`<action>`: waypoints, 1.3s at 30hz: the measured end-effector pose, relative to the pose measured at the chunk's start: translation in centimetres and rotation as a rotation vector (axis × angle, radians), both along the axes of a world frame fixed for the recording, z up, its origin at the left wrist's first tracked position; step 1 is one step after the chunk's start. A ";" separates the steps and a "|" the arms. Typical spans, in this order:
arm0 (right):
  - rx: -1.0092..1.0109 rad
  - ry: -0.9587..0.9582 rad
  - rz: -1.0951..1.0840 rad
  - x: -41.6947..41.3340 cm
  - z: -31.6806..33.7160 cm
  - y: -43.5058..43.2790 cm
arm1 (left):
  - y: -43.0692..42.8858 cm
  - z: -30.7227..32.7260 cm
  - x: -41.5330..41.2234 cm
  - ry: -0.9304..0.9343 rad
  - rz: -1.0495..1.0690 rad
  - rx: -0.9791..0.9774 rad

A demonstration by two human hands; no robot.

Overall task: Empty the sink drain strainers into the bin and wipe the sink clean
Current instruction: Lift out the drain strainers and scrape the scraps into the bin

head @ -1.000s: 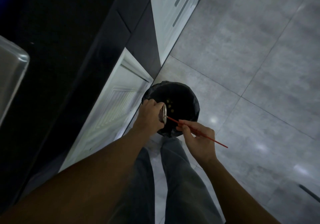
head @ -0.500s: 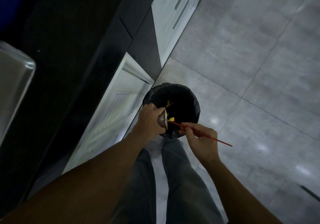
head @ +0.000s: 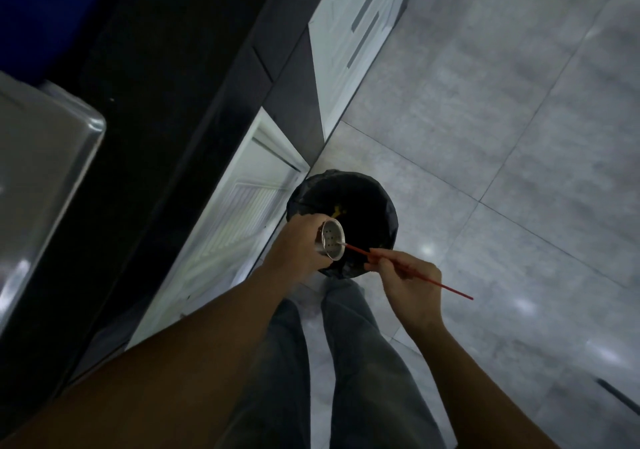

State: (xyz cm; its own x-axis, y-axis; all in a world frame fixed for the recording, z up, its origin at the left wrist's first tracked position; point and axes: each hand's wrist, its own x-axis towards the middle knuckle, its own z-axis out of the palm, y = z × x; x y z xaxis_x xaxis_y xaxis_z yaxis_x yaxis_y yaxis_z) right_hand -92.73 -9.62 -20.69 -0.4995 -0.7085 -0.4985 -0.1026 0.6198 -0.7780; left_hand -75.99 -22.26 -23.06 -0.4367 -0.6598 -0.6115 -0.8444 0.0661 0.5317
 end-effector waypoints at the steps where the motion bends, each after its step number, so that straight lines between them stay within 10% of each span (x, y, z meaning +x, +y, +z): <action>1: -0.005 0.005 -0.041 -0.1 0.4 0.2 | 0.2 0.3 0.1 -0.003 0.025 0.008; 21: -0.580 -0.085 -0.162 1.7 20.1 -4.7 | 1.0 20.1 5.7 0.387 0.448 -0.253; 39: -0.751 0.199 0.724 20.0 27.3 -13.1 | 3.7 29.9 26.2 0.360 0.913 -0.586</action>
